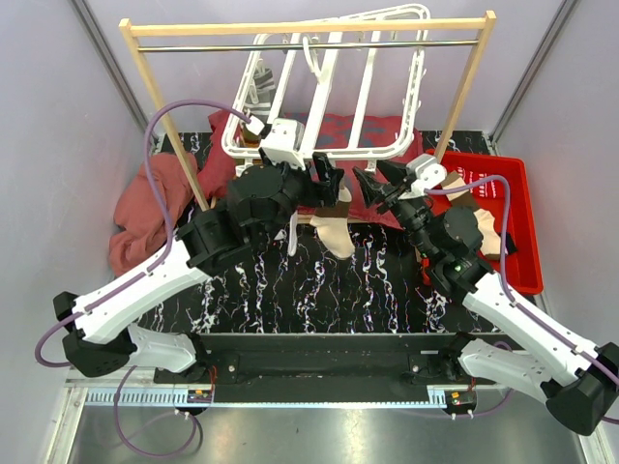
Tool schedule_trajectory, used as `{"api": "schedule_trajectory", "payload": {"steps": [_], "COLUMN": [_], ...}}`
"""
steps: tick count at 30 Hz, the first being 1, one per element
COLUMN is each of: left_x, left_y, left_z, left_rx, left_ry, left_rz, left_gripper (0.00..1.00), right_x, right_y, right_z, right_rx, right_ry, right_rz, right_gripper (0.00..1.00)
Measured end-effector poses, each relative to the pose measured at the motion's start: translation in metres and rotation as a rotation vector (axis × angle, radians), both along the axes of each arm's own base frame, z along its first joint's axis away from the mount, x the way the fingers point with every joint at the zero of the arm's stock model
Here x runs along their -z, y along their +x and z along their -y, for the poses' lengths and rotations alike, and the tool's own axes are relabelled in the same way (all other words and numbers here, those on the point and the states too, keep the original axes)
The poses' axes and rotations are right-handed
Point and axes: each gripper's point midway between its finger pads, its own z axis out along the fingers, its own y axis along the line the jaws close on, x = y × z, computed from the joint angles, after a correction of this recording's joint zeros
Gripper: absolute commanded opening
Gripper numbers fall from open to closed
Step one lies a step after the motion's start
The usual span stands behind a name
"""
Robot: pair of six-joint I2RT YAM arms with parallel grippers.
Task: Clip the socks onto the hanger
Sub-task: Open the clamp at the hanger.
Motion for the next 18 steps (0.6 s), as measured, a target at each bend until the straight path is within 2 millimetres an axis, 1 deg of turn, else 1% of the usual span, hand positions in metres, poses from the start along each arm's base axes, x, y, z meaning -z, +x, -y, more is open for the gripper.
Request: {"api": "schedule_trajectory", "payload": {"steps": [4, 5, 6, 7, 8, 11, 12, 16, 18], "left_x": [-0.003, -0.004, -0.004, -0.004, -0.004, -0.004, -0.003, -0.006, -0.010], "left_y": [-0.002, -0.002, -0.002, -0.002, -0.003, -0.003, -0.004, -0.007, -0.011], "left_z": [-0.003, -0.003, -0.004, -0.004, -0.004, -0.004, -0.004, -0.006, -0.008], "left_rx": [0.000, 0.000, 0.000, 0.000, 0.000, 0.003, 0.006, 0.020, 0.034], "left_ry": [-0.007, -0.008, -0.008, -0.008, -0.007, -0.004, -0.003, -0.006, -0.016], "left_rz": [0.004, 0.005, 0.005, 0.004, 0.004, 0.003, 0.002, 0.003, 0.008], "left_gripper": [0.73, 0.74, 0.73, 0.74, 0.73, 0.73, 0.74, 0.73, 0.74], "right_x": [0.009, 0.010, 0.010, 0.010, 0.011, 0.010, 0.010, 0.010, 0.010], "right_y": [0.002, 0.002, 0.002, 0.002, 0.002, 0.000, -0.001, -0.006, -0.009], "right_z": [0.000, 0.000, 0.000, 0.000, 0.000, 0.000, 0.000, 0.000, -0.001], "right_rx": [0.011, 0.013, 0.013, 0.012, 0.011, 0.004, 0.001, -0.014, -0.028], "right_ry": [-0.011, -0.012, -0.013, -0.013, -0.015, -0.014, -0.013, -0.008, -0.009], "right_rz": [-0.014, -0.015, -0.016, -0.017, -0.017, -0.019, -0.022, -0.032, -0.035], "right_gripper": [0.39, 0.35, 0.33, 0.31, 0.25, 0.18, 0.13, 0.03, 0.00]}}
